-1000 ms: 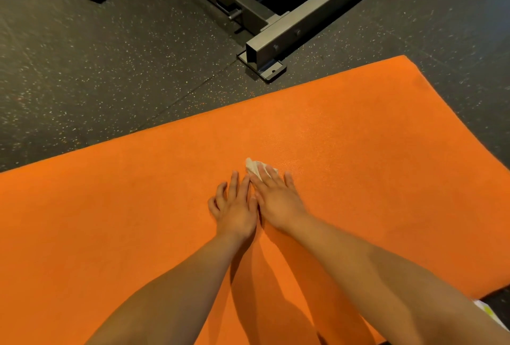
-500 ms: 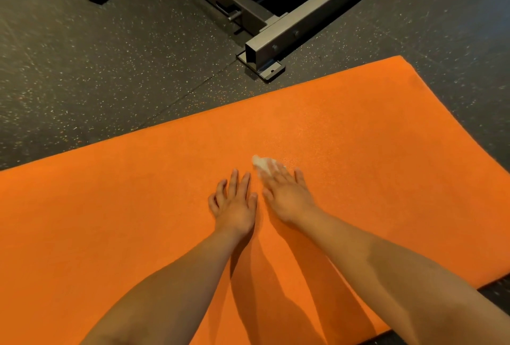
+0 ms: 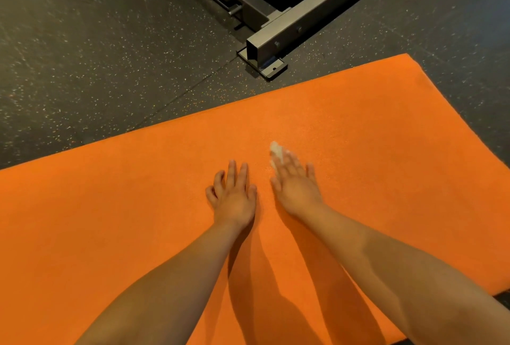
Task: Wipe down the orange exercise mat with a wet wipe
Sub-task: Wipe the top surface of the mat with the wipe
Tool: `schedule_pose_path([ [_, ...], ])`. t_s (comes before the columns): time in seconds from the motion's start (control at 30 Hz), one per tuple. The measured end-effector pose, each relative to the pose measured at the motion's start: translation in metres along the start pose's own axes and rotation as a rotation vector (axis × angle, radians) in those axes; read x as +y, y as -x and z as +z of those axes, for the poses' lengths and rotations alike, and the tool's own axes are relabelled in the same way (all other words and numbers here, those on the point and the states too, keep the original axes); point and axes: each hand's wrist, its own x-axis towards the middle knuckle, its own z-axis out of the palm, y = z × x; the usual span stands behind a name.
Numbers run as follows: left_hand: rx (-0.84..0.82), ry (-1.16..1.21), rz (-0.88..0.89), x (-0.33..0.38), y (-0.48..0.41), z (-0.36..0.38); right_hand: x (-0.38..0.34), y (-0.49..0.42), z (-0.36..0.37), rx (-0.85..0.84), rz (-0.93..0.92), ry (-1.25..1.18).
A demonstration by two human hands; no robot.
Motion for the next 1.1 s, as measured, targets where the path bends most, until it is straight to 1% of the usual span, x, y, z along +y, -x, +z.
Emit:
schedule_pose_path([
  [0.07,0.001,0.013,0.006,-0.003,-0.001,0.002,0.007,-0.011,-0.006,0.032,0.197,-0.08],
  [0.1,0.007,0.02,0.009,-0.004,-0.001,0.003,0.005,-0.015,-0.007,0.039,0.25,-0.103],
  [0.13,0.016,0.023,0.009,-0.004,-0.001,0.004,-0.002,-0.017,-0.006,0.04,0.26,-0.109],
  [0.17,0.025,0.024,0.007,-0.004,-0.001,0.005,-0.011,-0.017,-0.004,0.029,0.22,-0.104],
  [0.27,0.05,0.035,-0.001,-0.002,-0.002,0.005,-0.042,-0.011,0.006,-0.029,-0.035,-0.051],
  [0.3,0.057,0.033,0.002,-0.002,-0.001,0.005,-0.046,-0.009,0.008,-0.036,-0.09,-0.034],
  [0.4,0.065,0.02,0.004,-0.005,-0.001,0.005,-0.033,-0.012,0.001,-0.041,-0.149,0.008],
  [0.43,0.062,0.017,0.003,-0.005,-0.001,0.005,-0.026,-0.013,-0.002,-0.036,-0.122,0.028],
  [0.47,0.059,0.013,0.005,-0.005,-0.001,0.005,-0.018,-0.014,-0.005,-0.027,-0.054,0.031],
  [0.57,0.051,0.011,0.009,-0.003,-0.001,0.004,-0.006,-0.023,-0.01,0.012,0.197,-0.05],
  [0.6,0.047,0.01,0.006,-0.002,-0.001,0.004,-0.01,-0.024,-0.009,0.024,0.223,-0.064],
  [0.63,0.043,0.014,0.0,-0.002,-0.001,0.004,-0.018,-0.024,-0.006,0.026,0.209,-0.076],
  [0.67,0.043,0.026,-0.008,-0.001,-0.002,0.003,-0.027,-0.023,-0.004,0.014,0.157,-0.09],
  [0.77,0.072,0.056,-0.021,0.001,-0.006,-0.001,-0.047,-0.015,0.003,-0.059,-0.11,-0.057],
  [0.83,0.076,0.039,-0.016,0.002,-0.007,-0.001,-0.041,-0.014,0.002,-0.067,-0.198,-0.001],
  [0.87,0.07,0.022,-0.011,0.002,-0.007,-0.001,-0.033,-0.016,0.001,-0.054,-0.192,0.026],
  [0.9,0.058,0.007,-0.009,0.002,-0.008,-0.001,-0.025,-0.018,-0.001,-0.041,-0.144,0.037],
  [1.0,0.03,-0.014,-0.016,0.001,-0.009,-0.003,-0.006,-0.027,-0.008,0.021,0.137,-0.029],
  [1.03,0.027,-0.018,-0.018,0.001,-0.009,-0.004,-0.005,-0.029,-0.008,0.044,0.186,-0.037],
  [1.1,0.038,-0.015,-0.018,0.002,-0.012,-0.007,-0.016,-0.031,-0.005,0.066,0.169,-0.056],
])
